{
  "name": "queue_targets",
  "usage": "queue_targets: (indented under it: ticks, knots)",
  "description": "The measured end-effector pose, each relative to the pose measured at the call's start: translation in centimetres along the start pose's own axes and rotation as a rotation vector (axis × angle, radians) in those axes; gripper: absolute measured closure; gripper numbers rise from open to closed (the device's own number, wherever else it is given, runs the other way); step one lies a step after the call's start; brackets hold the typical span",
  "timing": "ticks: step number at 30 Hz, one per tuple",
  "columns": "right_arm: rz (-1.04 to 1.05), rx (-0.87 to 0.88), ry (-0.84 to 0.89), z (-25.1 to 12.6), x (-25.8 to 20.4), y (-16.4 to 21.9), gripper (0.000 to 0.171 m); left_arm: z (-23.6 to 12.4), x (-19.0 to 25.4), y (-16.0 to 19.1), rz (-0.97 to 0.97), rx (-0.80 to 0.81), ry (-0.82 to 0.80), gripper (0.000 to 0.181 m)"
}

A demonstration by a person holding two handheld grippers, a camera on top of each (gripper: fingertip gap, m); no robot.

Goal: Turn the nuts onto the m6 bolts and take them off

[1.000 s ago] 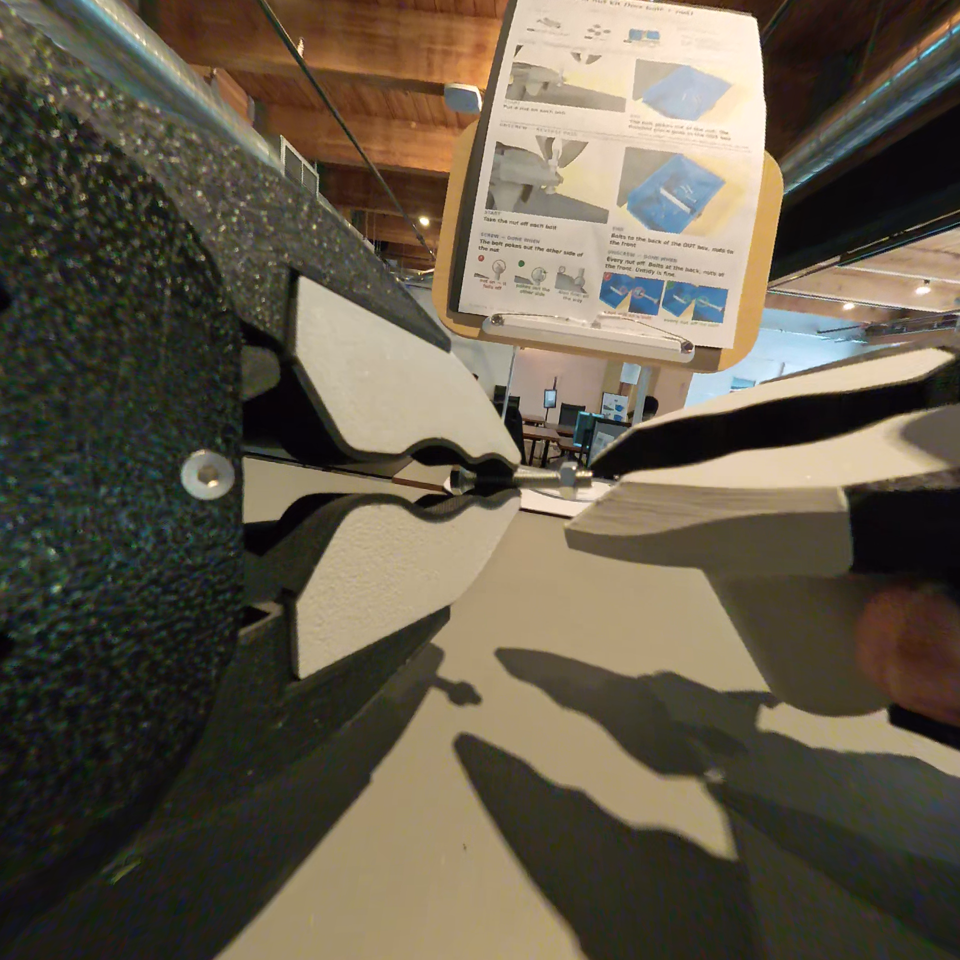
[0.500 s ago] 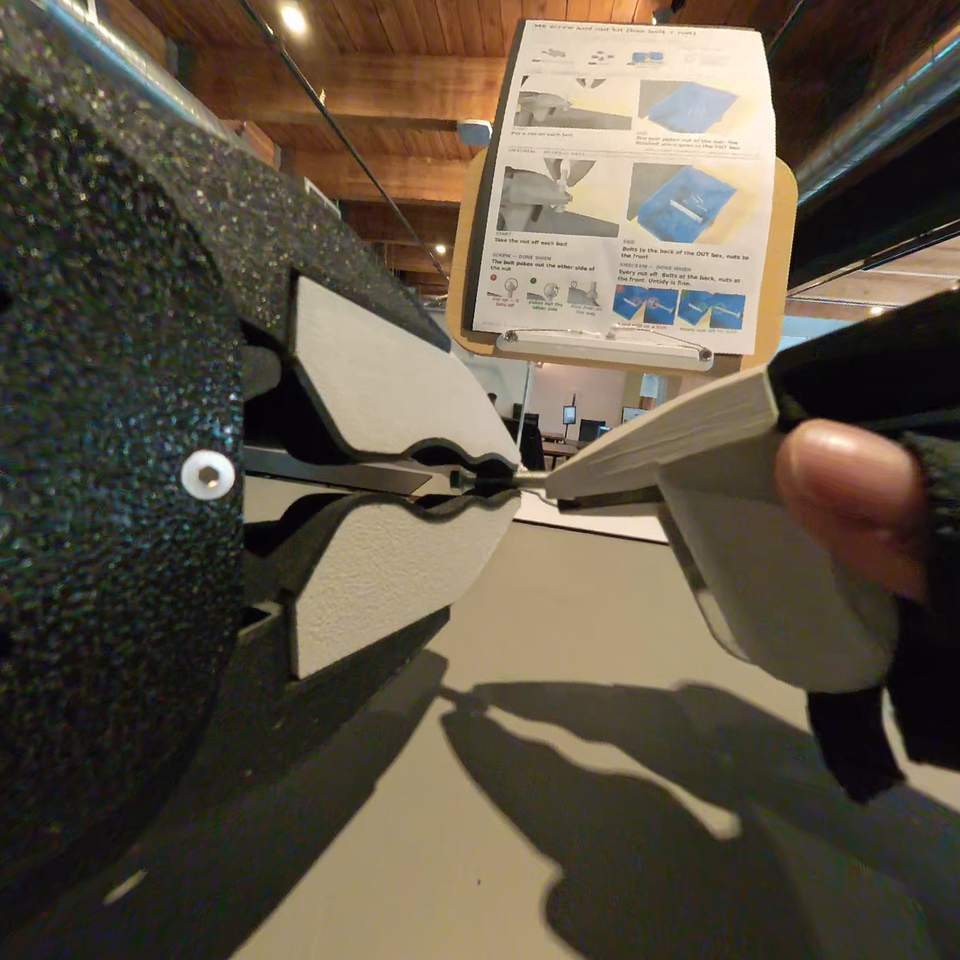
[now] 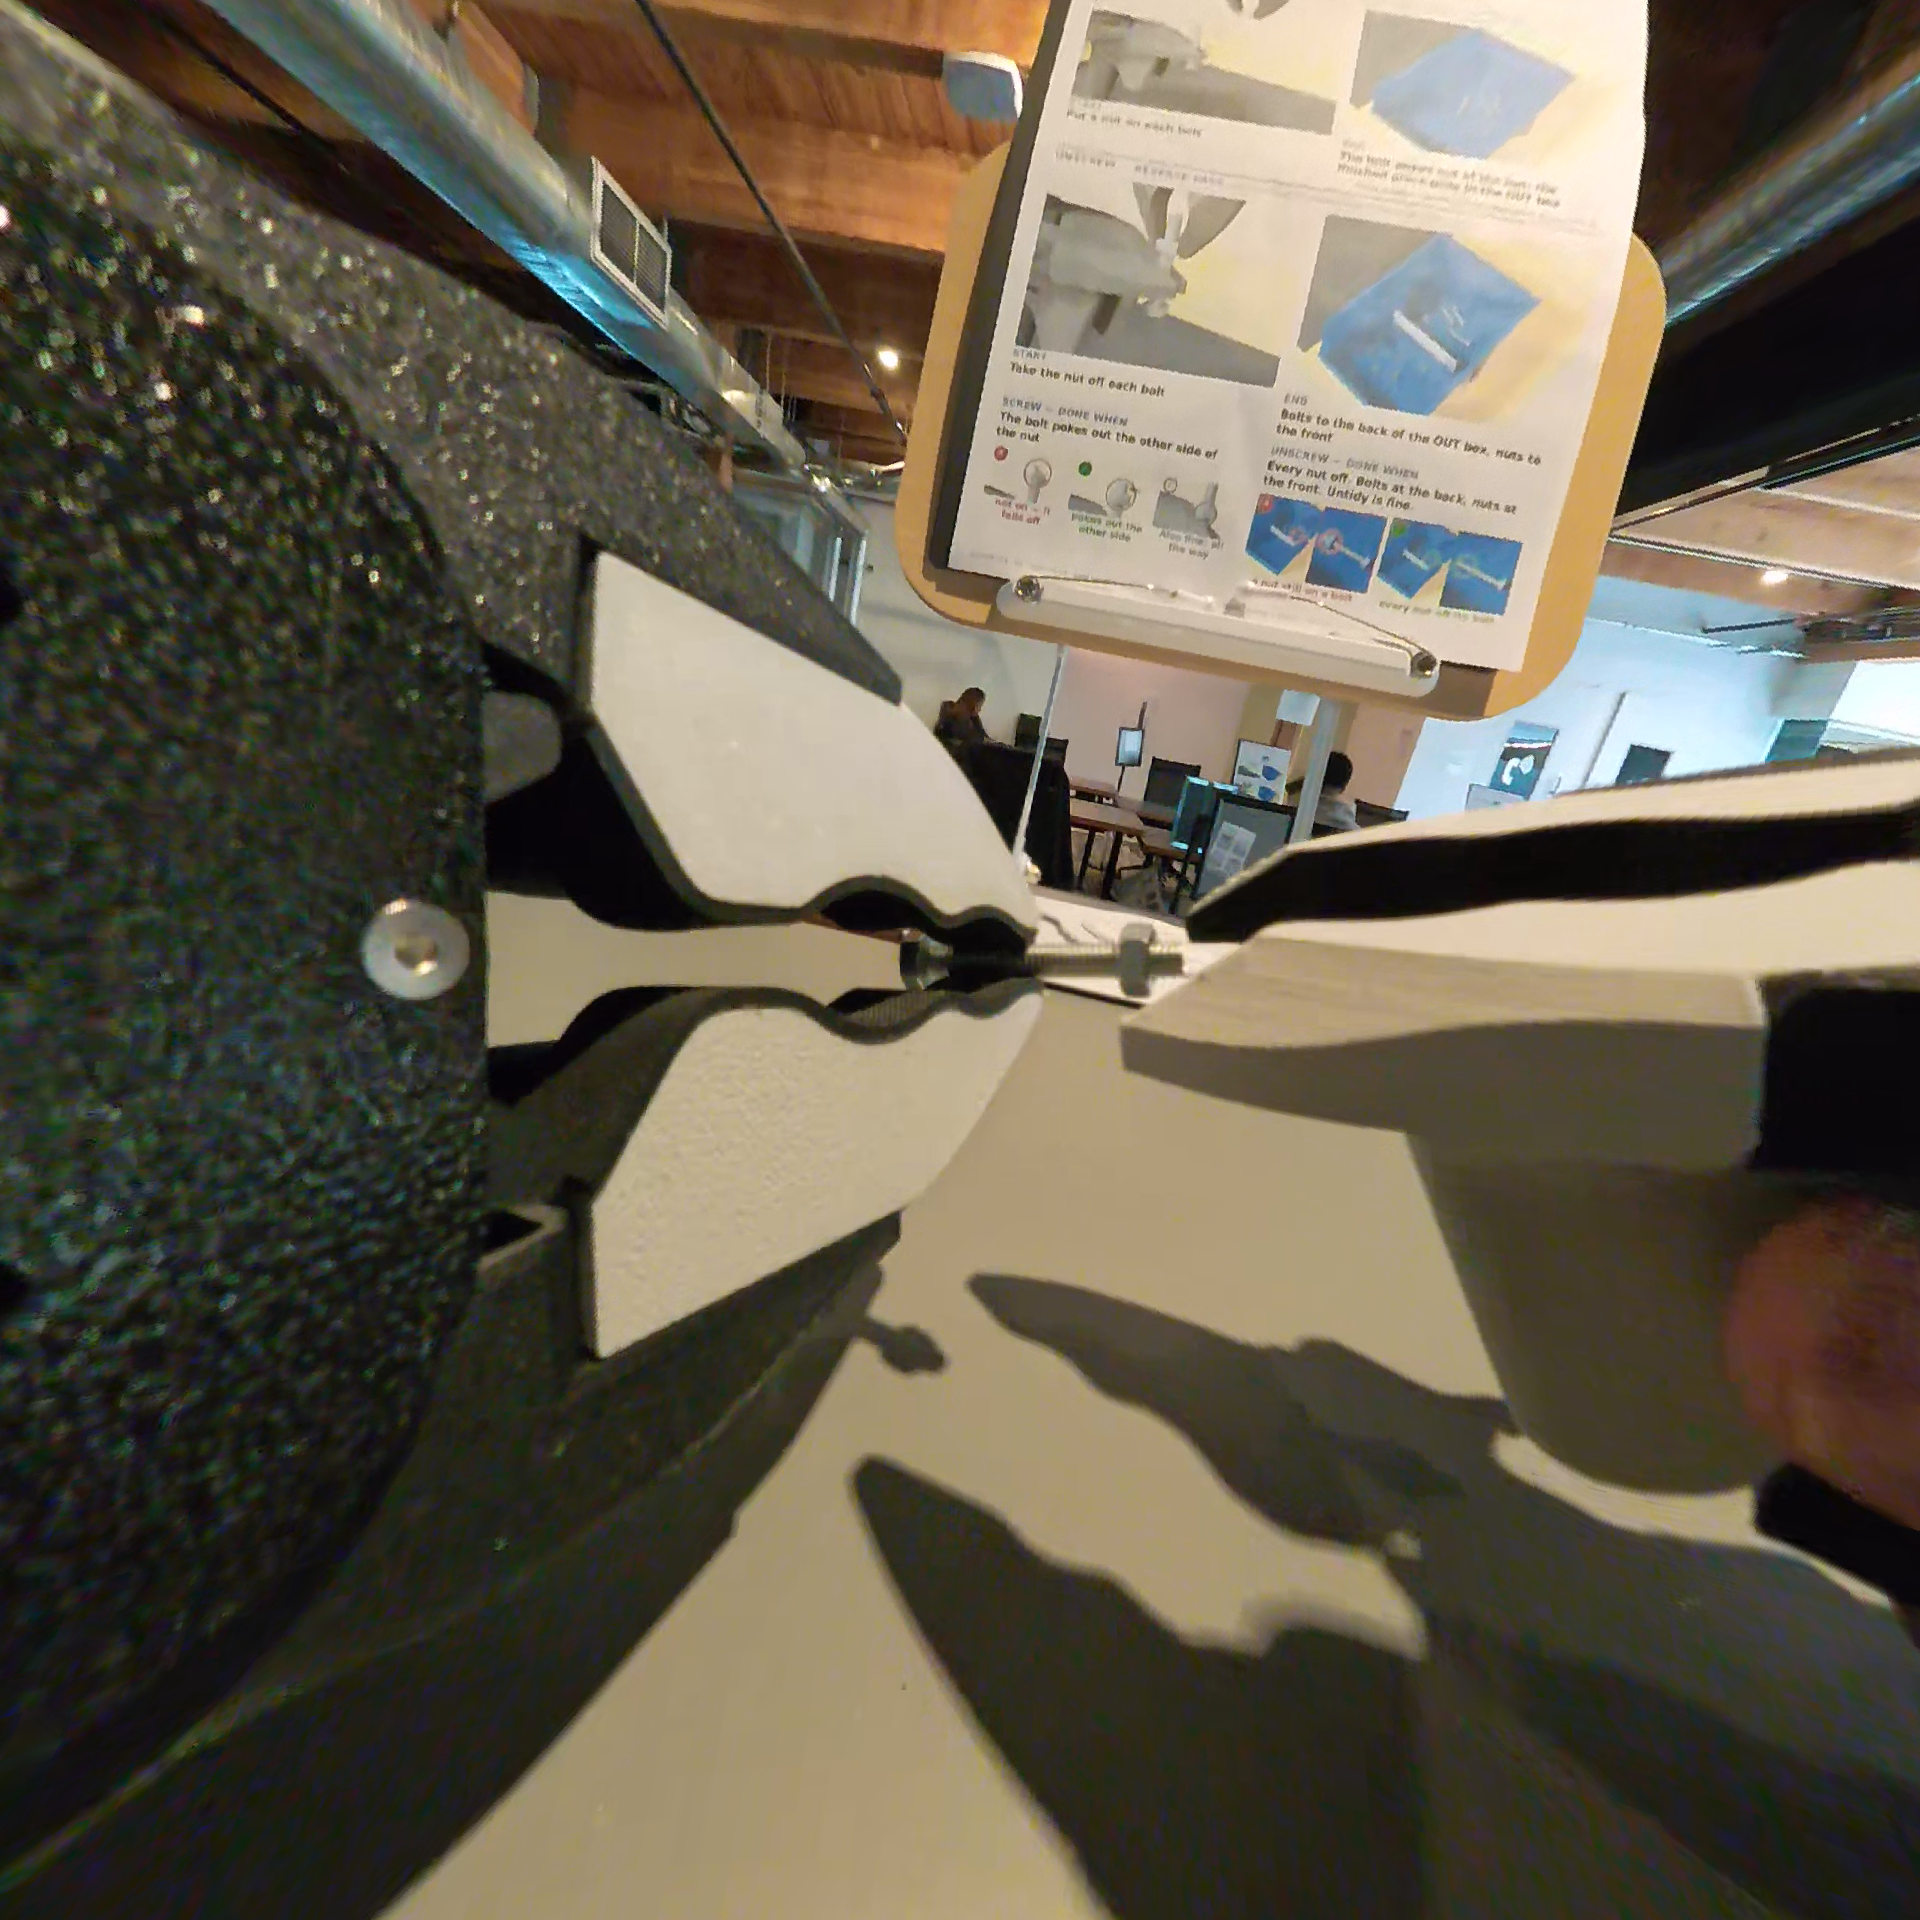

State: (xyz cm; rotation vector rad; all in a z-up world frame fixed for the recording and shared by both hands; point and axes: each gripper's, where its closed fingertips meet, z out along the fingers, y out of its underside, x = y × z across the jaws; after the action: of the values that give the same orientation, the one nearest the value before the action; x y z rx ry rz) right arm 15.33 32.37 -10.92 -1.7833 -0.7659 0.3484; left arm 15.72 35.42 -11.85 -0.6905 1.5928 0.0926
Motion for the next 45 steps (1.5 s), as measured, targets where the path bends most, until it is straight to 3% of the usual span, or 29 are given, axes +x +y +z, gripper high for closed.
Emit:
queue_targets:
  ticks: [8, 17, 18, 20, 23, 28, 32, 39, 42, 45]
  knots:
    - [-0.008, -0.059, -0.031, 0.5, -0.7, 0.8, 0.160, -0.1, 0.6, -1.0, 0.030, 0.043, 0.025, 0.176]
    - [0.522, 0.087, -0.161, 0.9, -0.5, -0.4, 0.159, -0.1, -0.5, -0.3, 0.058, -0.022, -0.047, 0.175]
    - [0.526, 0.102, -0.180, 0.8, -0.4, -0.5, 0.151, -0.1, -0.6, -0.2, 0.056, -0.028, -0.047, 0.175]
    - [0.462, 0.099, -0.173, 0.5, -0.1, -0.5, 0.131, -0.1, -0.5, 0.0, 0.056, -0.034, -0.045, 0.175]
    - [0.264, 0.048, -0.088, -0.1, 0.6, -0.1, 0.126, -0.1, -0.5, 0.0, 0.060, -0.032, -0.040, 0.176]
    - [0.042, -0.035, -0.032, -0.1, 0.2, 0.5, 0.138, 0.0, 0.0, -0.4, 0.082, -0.015, -0.024, 0.176]
    - [0.043, -0.051, -0.044, 0.2, -0.3, 0.6, 0.160, 0.0, 0.1, -0.5, 0.107, -0.014, -0.021, 0.175]
    - [0.490, 0.059, -0.154, 0.5, 0.0, 0.0, 0.161, 0.2, -0.6, 0.1, 0.130, -0.078, -0.064, 0.176]
    - [0.482, 0.096, -0.157, 0.0, 0.6, 0.0, 0.126, 0.2, -1.1, 0.6, 0.074, -0.118, -0.081, 0.176]
    - [0.283, 0.069, -0.049, -0.8, 1.3, 0.8, 0.116, 0.2, -1.5, 1.2, -0.060, -0.126, -0.065, 0.176]
